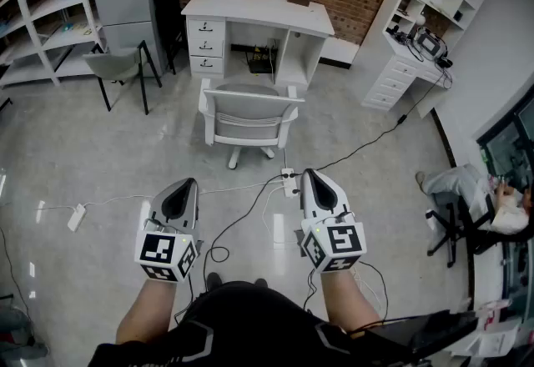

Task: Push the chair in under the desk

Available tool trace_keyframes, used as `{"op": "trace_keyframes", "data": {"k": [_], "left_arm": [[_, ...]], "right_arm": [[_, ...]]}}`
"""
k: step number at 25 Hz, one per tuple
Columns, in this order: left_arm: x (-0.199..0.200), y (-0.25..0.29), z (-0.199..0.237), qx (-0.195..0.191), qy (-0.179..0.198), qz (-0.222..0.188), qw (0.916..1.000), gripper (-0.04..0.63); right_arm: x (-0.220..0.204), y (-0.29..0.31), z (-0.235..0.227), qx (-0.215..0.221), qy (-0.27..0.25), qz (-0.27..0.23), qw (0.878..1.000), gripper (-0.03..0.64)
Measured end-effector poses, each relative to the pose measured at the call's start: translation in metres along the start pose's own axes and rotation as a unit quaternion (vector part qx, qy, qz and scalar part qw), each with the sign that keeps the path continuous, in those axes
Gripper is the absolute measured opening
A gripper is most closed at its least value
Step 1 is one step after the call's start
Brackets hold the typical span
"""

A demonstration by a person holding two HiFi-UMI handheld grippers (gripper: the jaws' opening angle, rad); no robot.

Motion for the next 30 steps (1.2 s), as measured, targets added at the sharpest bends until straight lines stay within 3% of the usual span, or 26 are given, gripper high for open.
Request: {"op": "trace_keyframes", "data": {"k": [17, 30], "left_arm": [[-0.004, -0.016, 0.016, -0.015, -0.013, 0.007, 0.9998, 0.006], [-0.010, -0.031, 0.056, -0.039, -0.026, 0.012, 0.9988, 0.006]], "right_arm": [[0.005, -0.005, 0.026, -0.008, -0.001, 0.007, 1.000, 0.008], [0.014, 0.002, 0.071, -0.011, -0.019, 0.010, 1.000, 0.008]]}}
Point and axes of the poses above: the fingertips, and each gripper's own axes: y forward along the fingers, z to its left, x out of its top, the point moved 8 cm from there along -y, backward along the fingers, and after that the axes turned 11 degrees about -y, right-handed, at the moved point
